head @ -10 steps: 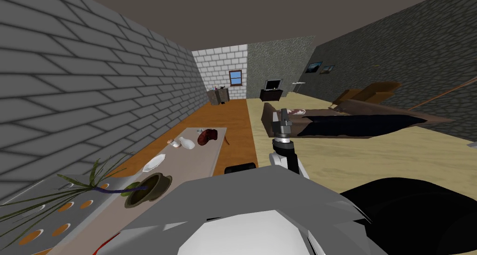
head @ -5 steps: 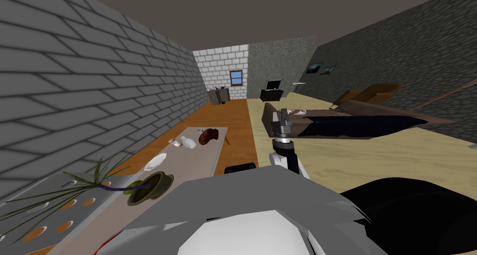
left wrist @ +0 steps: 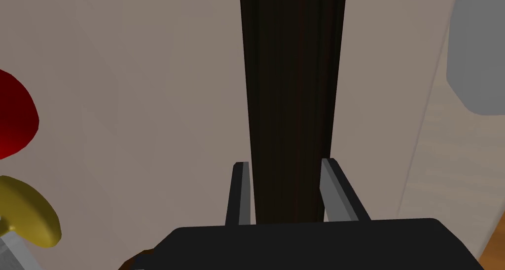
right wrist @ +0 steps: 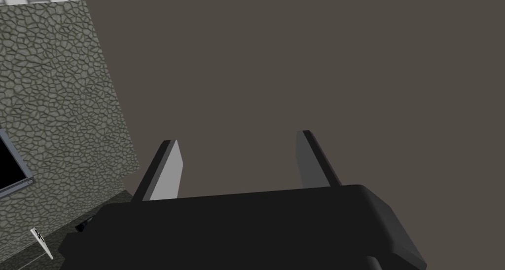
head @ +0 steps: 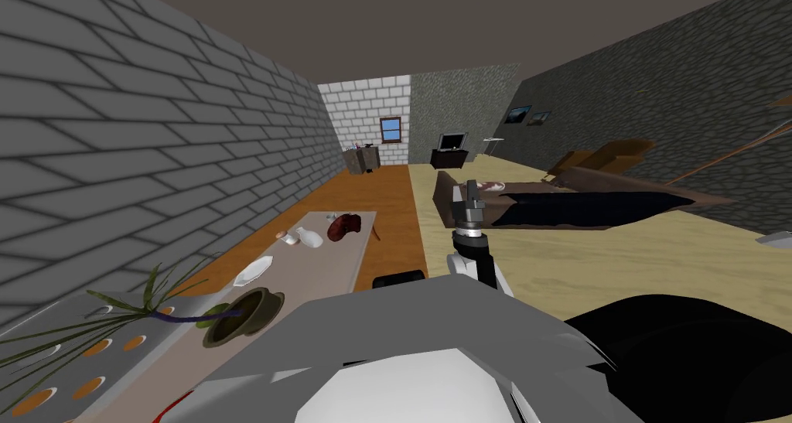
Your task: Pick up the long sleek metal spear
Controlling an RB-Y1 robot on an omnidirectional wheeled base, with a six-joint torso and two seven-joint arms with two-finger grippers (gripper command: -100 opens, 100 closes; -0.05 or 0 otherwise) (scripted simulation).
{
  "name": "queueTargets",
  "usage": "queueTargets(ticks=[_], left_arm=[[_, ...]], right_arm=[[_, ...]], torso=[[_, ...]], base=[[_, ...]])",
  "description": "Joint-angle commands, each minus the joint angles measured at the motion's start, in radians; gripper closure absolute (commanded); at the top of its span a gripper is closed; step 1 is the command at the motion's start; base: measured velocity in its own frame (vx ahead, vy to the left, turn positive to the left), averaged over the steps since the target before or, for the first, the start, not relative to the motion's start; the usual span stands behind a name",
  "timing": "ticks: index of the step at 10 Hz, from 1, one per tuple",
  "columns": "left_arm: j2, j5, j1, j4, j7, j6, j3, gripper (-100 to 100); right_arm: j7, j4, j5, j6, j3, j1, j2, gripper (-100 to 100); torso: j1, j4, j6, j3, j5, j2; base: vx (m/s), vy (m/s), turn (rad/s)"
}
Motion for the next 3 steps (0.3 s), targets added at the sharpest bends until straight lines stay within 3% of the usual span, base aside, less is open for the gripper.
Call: queueTargets(ticks=[1,2,3], left_arm=[[0.012,0.025,0.03,-0.028,-0.001,0.016,-0.001,100],[0.009,0.018,0.02,-0.017,-0.002,0.008,-0.003,100],[0.01,0.02,0.022,-0.019,-0.002,0.011,-0.003,0]], right_arm=[[0.0,0.0,0.0,0.0,0.0,0.0,0.0,0],[0.0,0.0,0.0,0.0,0.0,0.0,0.0,0],[0.0,0.0,0.0,0.0,0.0,0.0,0.0,0]], torso=[[0.0,0.0,0.0,0.0,0.0,0.0],[0.0,0.0,0.0,0.0,0.0,-0.001],[0.002,0.0,0.0,0.0,0.0,0.0]], base=[[0.023,-0.06,-0.038],[0.011,-0.023,0.0],[0.002,-0.005,0.002]])
